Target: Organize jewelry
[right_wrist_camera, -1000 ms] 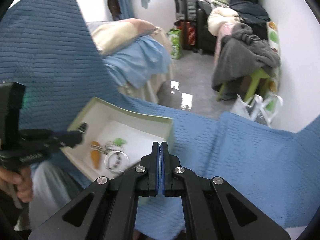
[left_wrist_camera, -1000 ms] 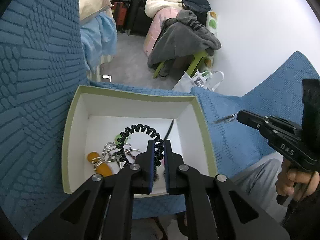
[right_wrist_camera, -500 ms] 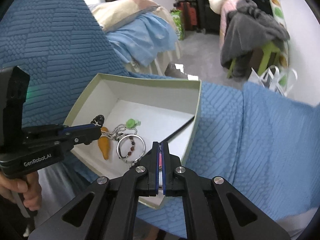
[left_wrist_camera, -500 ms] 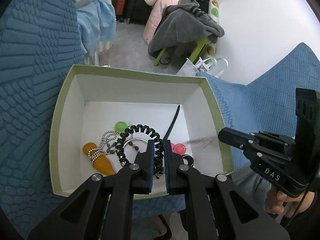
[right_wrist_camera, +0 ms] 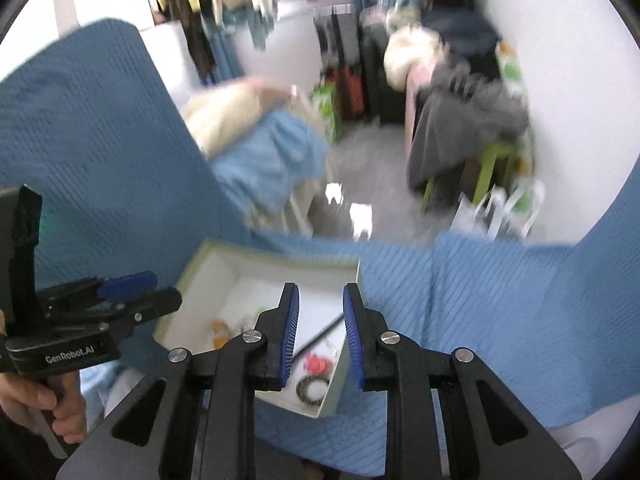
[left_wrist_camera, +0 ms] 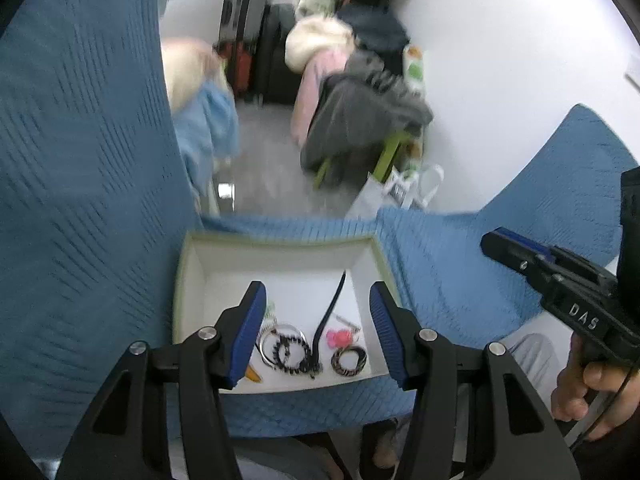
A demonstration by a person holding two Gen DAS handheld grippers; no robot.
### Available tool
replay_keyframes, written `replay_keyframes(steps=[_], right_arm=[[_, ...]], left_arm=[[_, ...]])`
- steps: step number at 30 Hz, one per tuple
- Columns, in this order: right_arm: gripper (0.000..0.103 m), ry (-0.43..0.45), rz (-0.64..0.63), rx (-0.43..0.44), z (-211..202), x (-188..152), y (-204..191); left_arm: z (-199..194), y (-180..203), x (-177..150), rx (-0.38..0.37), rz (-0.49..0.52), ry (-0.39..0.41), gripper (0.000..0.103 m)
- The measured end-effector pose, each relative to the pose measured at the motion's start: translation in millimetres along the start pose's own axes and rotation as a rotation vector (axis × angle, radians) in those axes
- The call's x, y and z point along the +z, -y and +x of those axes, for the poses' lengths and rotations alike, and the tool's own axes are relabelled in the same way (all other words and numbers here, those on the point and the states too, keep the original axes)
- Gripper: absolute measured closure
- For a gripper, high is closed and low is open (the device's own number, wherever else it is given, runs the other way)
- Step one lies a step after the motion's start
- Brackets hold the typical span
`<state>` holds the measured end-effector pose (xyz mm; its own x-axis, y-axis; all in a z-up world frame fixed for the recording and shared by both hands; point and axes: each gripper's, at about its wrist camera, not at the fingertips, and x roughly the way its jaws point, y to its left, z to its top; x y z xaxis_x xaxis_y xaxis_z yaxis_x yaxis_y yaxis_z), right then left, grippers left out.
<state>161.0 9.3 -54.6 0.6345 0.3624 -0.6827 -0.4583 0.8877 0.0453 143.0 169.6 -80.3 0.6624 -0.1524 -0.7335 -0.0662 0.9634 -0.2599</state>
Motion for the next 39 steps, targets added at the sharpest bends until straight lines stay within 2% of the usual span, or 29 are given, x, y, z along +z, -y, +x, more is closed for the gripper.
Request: replay_keyframes(steps=[5, 12, 17, 21, 30, 32, 34, 36, 39], right_arm=[[0.082, 0.149, -0.024, -0.033, -62, 17, -22], [0.082, 0.223, -0.036, -0.049, -108, 8, -44], [0.077, 0.214, -0.024, -0.08, -121, -14, -45], [0.076, 0.181, -0.017, -0.08, -126, -28, -45], [0.075, 0.147, 0.003, -0.093, -131, -57, -45], [0.073, 0.135, 0.01, -0.093, -129, -61, -44], [0.071, 0.127, 0.026, -0.091, -125, -66, -42], [0.065, 0.113, 0.025, -0.098, -122, -71, -42], [0.048, 0.112, 0.033, -0.111, -119, -77, -39]], left_arm=[[-58, 8, 13, 0.013, 0.028, 0.115, 0.048], [-105, 22, 7, 0.035, 0.064, 0.188, 0.048], [-118, 30, -4, 0.039, 0.067, 0.207, 0.048], [-122, 35, -13, 0.041, 0.064, 0.21, 0.048], [-117, 39, -34, 0.029, 0.048, 0.17, 0.048], [-117, 39, -38, 0.038, 0.057, 0.174, 0.042], [-116, 42, -43, 0.059, 0.081, 0.178, 0.026], [-115, 41, -46, 0.072, 0.069, 0.171, 0.024], [-113, 37, -50, 0.092, 0.052, 0.161, 0.022]])
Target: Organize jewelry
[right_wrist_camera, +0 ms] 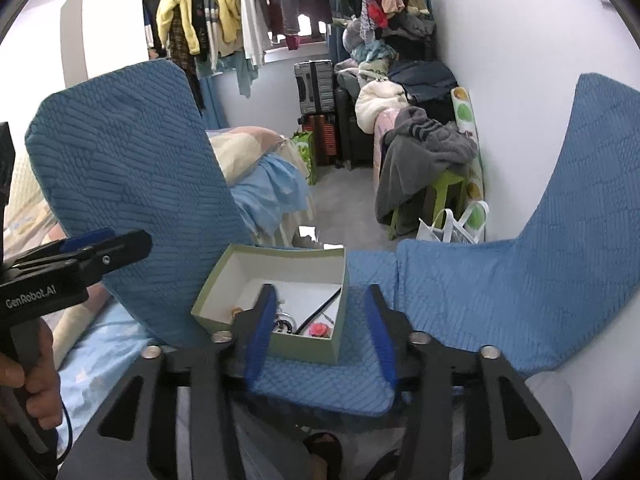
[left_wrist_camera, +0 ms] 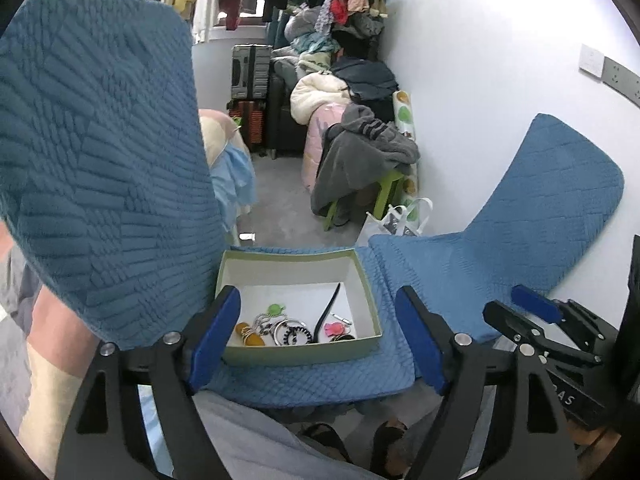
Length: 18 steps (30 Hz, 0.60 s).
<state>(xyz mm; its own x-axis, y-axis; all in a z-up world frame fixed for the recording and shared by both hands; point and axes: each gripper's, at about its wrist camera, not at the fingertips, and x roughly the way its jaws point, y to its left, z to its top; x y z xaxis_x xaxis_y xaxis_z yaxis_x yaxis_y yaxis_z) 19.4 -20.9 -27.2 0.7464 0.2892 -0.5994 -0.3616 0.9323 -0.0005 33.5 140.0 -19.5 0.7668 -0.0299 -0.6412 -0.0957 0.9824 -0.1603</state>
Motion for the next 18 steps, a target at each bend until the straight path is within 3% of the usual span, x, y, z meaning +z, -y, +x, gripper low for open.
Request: replay_keyframes(steps=[3, 4, 18], right_arm=[[0.023, 0.003, -0.002, -0.018, 1, -2, 3], [0.02, 0.005, -0.004, -0.023, 1, -3, 4], [0.001, -0.017, -0.006, -0.058, 7, -4, 11]], left_arm=[[2, -3, -4, 0.019, -0.01, -0.016, 0.021], [2, -4, -6, 0.027, -0.015, -0.018, 0.021], [8, -11, -21, 0.101, -0.057, -0.068, 0.021]])
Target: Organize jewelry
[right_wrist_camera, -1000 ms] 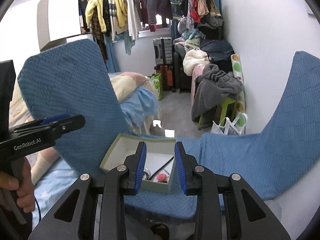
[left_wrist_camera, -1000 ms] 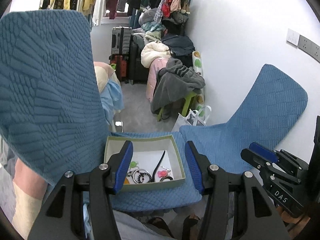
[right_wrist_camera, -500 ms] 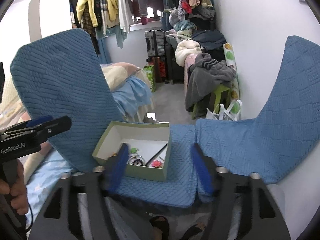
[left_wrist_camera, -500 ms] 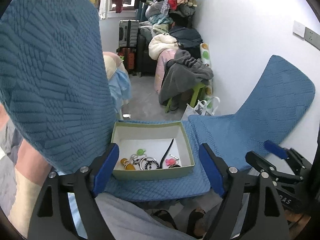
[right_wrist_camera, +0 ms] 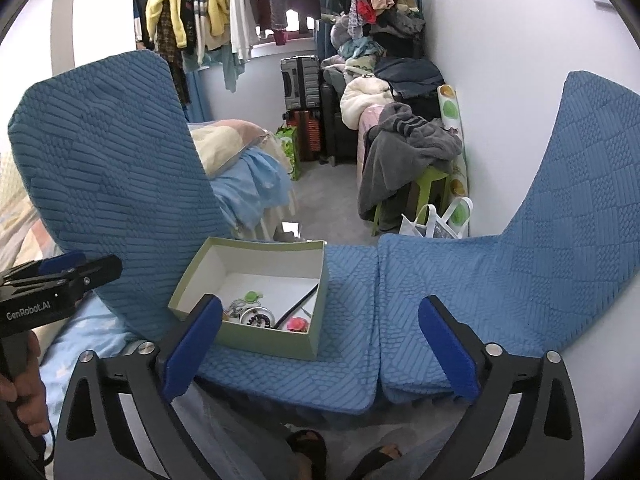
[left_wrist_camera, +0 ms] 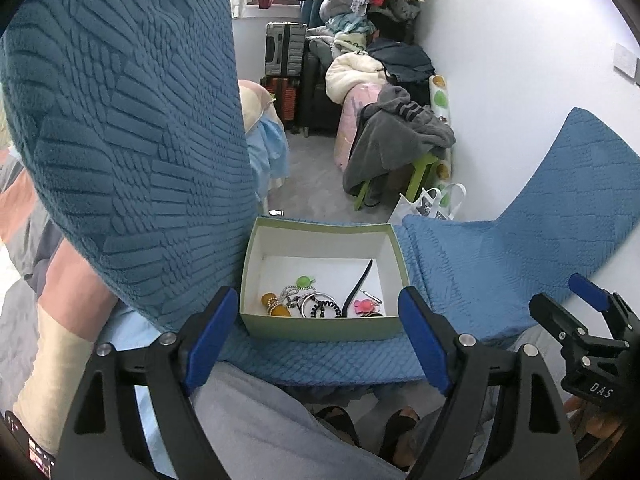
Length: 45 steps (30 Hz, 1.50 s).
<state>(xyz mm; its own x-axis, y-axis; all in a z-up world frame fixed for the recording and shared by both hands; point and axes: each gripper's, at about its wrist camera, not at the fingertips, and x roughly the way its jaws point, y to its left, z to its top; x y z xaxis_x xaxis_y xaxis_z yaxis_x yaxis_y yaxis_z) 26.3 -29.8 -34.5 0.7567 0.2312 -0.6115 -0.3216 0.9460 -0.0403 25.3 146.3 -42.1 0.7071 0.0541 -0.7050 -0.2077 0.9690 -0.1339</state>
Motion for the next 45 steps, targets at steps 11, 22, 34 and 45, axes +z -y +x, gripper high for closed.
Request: replay_keyframes(steps=[11, 22, 34, 45], right_arm=[[0.001, -0.01, -0.025, -0.01, 4.0, -2.8, -1.2], [0.001, -0.008, -0.016, -0.023, 4.4, -1.7, 2.4], [0.001, -0.013, -0.007, -0.021, 4.1, -2.7, 4.9], [0.001, -0.008, 0.0, -0.021, 4.4, -4.6, 6.2]], left_arm=[[3.6, -0.8, 2.0, 0.005, 0.0, 0.002, 0.021], [7.0, 3.8, 2.1, -0.009, 0.019, -0.031, 0.021], [8.4, 3.9, 3.2, -0.014, 0.021, -0.047, 0.021], [6.1, 4.0, 3.0, -0.004, 0.022, -0.041, 0.021]])
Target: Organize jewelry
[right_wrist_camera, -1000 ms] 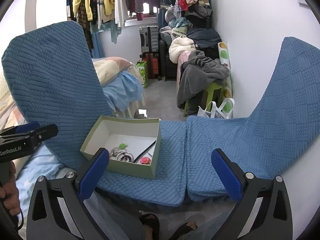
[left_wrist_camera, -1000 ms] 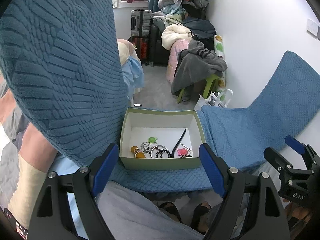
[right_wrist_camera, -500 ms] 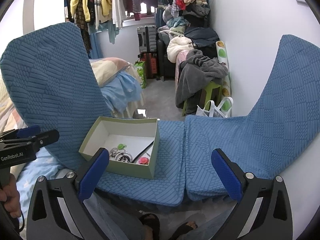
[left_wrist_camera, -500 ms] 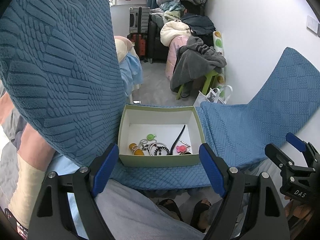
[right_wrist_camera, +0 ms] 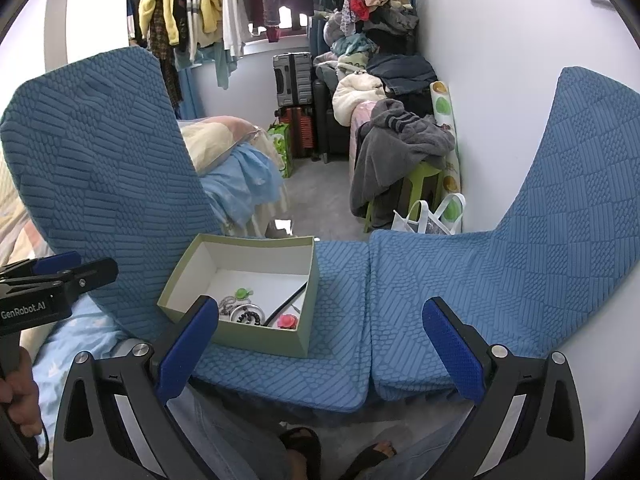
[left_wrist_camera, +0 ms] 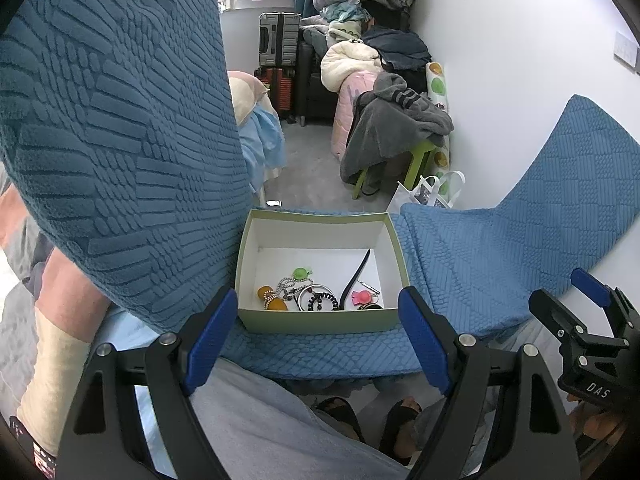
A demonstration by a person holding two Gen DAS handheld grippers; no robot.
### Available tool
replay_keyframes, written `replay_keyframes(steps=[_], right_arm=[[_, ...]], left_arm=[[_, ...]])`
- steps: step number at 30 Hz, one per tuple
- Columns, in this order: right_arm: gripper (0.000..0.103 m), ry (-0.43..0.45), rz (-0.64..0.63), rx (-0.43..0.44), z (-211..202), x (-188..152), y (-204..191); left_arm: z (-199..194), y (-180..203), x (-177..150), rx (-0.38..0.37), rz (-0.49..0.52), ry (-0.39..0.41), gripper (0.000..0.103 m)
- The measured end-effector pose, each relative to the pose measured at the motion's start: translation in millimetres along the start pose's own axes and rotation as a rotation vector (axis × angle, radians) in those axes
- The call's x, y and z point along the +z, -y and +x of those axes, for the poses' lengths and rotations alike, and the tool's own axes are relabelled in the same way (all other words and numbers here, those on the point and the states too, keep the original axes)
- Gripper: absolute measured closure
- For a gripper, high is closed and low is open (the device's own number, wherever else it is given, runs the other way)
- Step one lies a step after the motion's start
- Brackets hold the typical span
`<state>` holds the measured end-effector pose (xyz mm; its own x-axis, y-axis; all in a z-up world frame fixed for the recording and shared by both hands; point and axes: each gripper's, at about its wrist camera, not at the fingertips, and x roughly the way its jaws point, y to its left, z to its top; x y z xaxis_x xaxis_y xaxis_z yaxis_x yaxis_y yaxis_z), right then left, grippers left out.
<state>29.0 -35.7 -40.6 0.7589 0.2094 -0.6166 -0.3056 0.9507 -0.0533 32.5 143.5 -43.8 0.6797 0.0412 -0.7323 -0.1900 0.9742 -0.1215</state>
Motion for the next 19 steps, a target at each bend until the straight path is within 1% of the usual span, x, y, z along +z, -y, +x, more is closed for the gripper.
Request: replay_keyframes(steps=[9, 19], right_arm=[[0.001, 0.0, 0.0, -0.003, 0.5, -0.5, 0.1], [0.001, -0.009, 0.003, -0.008, 1.8, -1.8, 2.4]], left_arm=[[-1.0, 3.1, -0.2, -0.015, 0.001, -0.005, 0.021], [-0.5, 6.7, 0.5, -0.008, 0.002, -0.005, 0.021]])
